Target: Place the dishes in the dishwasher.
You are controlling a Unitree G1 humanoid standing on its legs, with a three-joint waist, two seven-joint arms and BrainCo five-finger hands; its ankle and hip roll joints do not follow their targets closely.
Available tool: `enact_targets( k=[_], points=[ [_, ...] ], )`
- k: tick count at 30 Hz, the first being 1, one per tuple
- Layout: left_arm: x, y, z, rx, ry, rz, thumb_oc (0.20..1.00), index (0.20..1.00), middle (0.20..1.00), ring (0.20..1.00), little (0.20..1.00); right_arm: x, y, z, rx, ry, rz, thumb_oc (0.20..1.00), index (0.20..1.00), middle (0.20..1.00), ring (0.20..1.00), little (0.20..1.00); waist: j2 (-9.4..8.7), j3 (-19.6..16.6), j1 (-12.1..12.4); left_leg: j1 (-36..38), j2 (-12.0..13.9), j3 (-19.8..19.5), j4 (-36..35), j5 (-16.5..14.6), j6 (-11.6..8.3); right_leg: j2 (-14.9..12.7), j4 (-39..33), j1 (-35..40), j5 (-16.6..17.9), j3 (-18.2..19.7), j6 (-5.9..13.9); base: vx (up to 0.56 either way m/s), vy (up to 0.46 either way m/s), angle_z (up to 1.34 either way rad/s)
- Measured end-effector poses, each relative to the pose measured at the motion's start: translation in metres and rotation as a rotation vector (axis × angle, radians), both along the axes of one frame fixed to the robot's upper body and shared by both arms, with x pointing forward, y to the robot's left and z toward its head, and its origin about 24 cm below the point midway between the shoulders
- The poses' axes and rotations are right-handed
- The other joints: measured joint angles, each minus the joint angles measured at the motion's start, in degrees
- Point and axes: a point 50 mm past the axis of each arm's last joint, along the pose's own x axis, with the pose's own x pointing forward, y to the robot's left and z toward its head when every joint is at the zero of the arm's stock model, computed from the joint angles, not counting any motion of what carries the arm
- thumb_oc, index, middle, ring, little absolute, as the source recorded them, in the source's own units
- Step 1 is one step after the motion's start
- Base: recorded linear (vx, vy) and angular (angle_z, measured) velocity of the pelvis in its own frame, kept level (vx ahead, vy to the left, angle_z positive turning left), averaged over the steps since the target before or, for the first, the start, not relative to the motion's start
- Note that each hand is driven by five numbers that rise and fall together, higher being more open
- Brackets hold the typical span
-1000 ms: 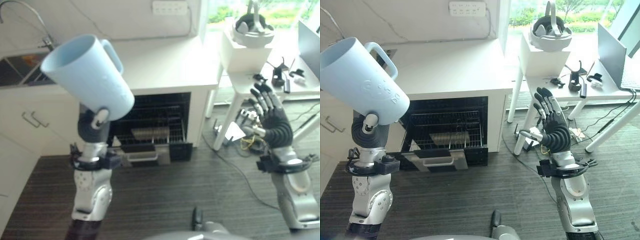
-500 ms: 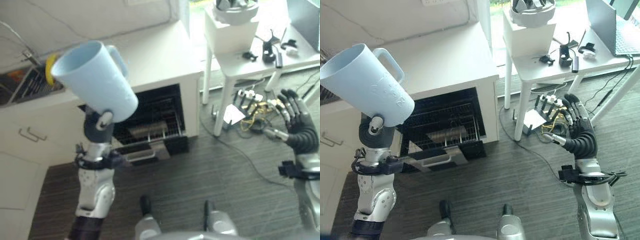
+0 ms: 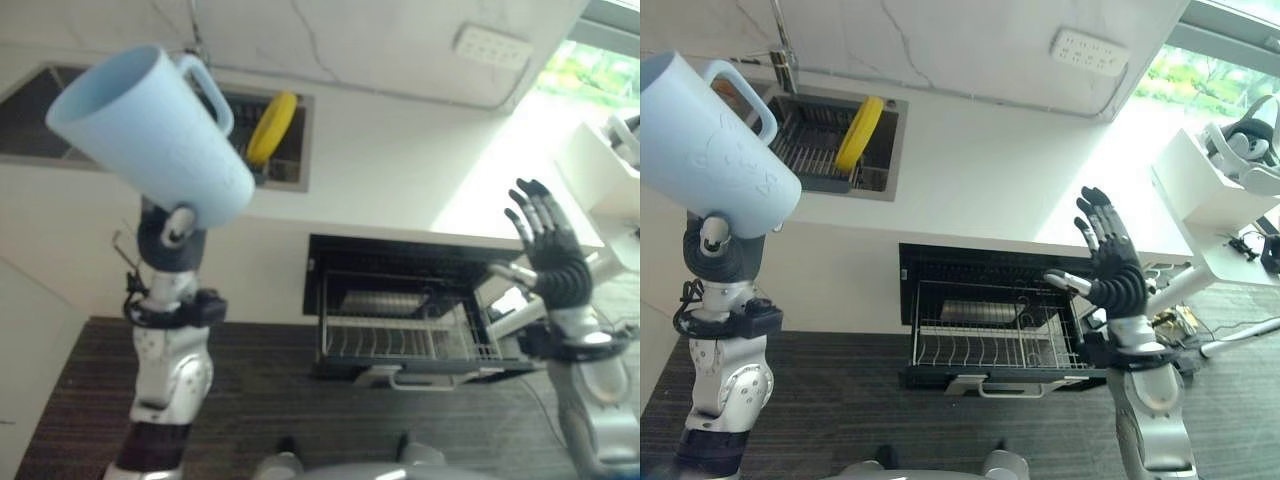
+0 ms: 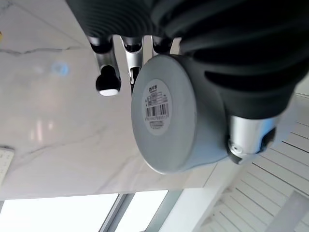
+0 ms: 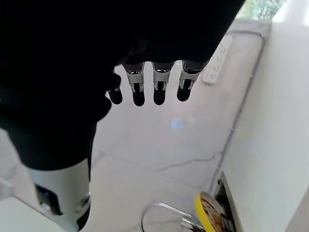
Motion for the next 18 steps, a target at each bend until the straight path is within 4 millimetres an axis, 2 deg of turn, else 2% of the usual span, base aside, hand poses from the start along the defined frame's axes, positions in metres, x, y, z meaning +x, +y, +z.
enact_targets(
  k=[1,3,4,5,7,9,11,12,13,15,18],
  points=[
    [0.002,-0.005,0.001,0.012,0.009,0.01,0.2,0.2,0.2,0.2,0.2,0.0,0.001,-0.001,0.005,0.004,-0.003,1.0,1.0,1.0,1.0,1.0,0.37,0.12,-0.33,0.1,-0.17,-0.79,-0.01,-0.01,-0.01,0.33,0.18,1.17,1.02,0.12,-0.32,0.08,-0.277,0.7],
    [-0.003,-0.005,-0.004,0.025,0.03,0.069,0.2,0.2,0.2,0.2,0.2,0.001,0.002,-0.001,0.004,0.0,-0.016,1.0,1.0,1.0,1.0,1.0,0.0,0.14,1.09,0.47,-0.29,-2.23,-0.11,-0.4,-0.63,0.7,0.02,3.1,2.0,0.19,-1.44,0.11,-0.255,0.47],
    [-0.005,-0.003,-0.008,0.035,0.049,0.094,0.2,0.2,0.2,0.2,0.2,0.003,0.003,0.0,-0.001,-0.002,-0.014,1.0,1.0,1.0,1.0,1.0,-0.36,0.08,1.24,0.52,-0.24,-2.35,-0.2,-0.55,-0.92,0.94,0.06,4.09,3.09,0.45,-1.85,0.13,-0.277,0.24],
    [-0.007,0.002,-0.012,0.039,0.075,0.118,0.2,0.2,0.2,0.2,0.2,0.007,0.006,0.001,0.0,-0.006,-0.002,1.0,1.0,1.0,1.0,1.0,-1.25,-0.11,1.82,0.94,-0.16,-2.13,-0.18,-0.54,-2.1,1.14,0.24,5.11,3.42,0.1,-1.36,0.13,-0.274,-0.03],
    [-0.01,0.002,-0.02,0.055,0.107,0.145,0.2,0.2,0.2,0.2,0.2,0.012,0.008,0.004,-0.001,-0.011,0.001,1.0,1.0,1.0,1.0,1.0,0.35,0.4,1.88,2.44,2.63,-1.73,-1.23,0.3,-5.1,4.18,0.31,6.2,-1.95,-0.17,-3.44,0.12,-0.267,-0.21],
    [-0.013,-0.002,-0.02,0.067,0.113,0.132,0.2,0.2,0.2,0.2,0.2,0.012,0.002,0.002,-0.048,0.03,-0.007,1.0,1.0,1.0,1.0,1.0,2.93,0.45,0.82,3.84,5.96,-1.2,-3.06,1.72,-7.26,7.68,0.31,6.51,-3.4,-0.05,-5.03,0.08,-0.233,-0.21],
    [-0.016,-0.004,-0.019,0.054,0.103,0.122,0.2,0.2,0.2,0.2,0.2,0.006,-0.011,-0.003,-0.074,0.065,-0.05,1.0,1.0,1.0,1.0,1.0,5.41,0.45,-0.45,4.77,9.29,-0.54,-3.96,2.52,-8.52,11.11,0.29,6.88,-4.58,0.08,-6.76,0.03,-0.235,-0.19],
    [-0.016,-0.005,-0.019,0.048,0.104,0.121,0.2,0.2,0.2,0.2,0.2,0.004,-0.014,-0.004,-0.071,0.075,-0.058,1.0,1.0,1.0,1.0,1.0,6.33,0.49,-1.26,4.71,10.42,-0.47,-3.88,2.83,-9.01,12.21,0.29,6.71,-4.89,0.04,-6.97,0.0,-0.202,-0.06],
    [-0.016,-0.005,-0.019,0.048,0.104,0.121,0.2,0.2,0.2,0.2,0.2,0.004,-0.014,-0.004,-0.071,0.075,-0.058,1.0,1.0,1.0,1.0,1.0,6.33,0.49,-1.26,4.71,10.42,-0.47,-3.88,2.83,-9.01,12.21,0.29,6.71,-4.89,0.04,-6.97,-0.02,-0.13,-0.08],
    [-0.016,-0.008,-0.021,0.034,0.109,0.112,0.2,0.2,0.2,0.2,0.2,0.003,-0.018,-0.007,-0.08,0.115,-0.052,1.0,1.0,1.0,1.0,1.0,8.85,0.76,-2.71,3.81,12.44,-0.36,-3.46,3.47,-9.8,14.6,0.19,5.77,-5.02,0.38,-8.29,-0.03,-0.148,-0.1],
    [-0.017,-0.01,-0.023,0.014,0.105,0.099,0.2,0.2,0.2,0.2,0.2,0.003,-0.023,-0.006,-0.075,0.13,-0.055,1.0,1.0,1.0,1.0,1.0,9.79,1.35,-1.97,2.3,12.28,-0.19,-0.84,3.87,-9.64,14.38,0.22,5.13,-4.66,1.19,-8.8,-0.01,-0.028,-0.11]
  ],
)
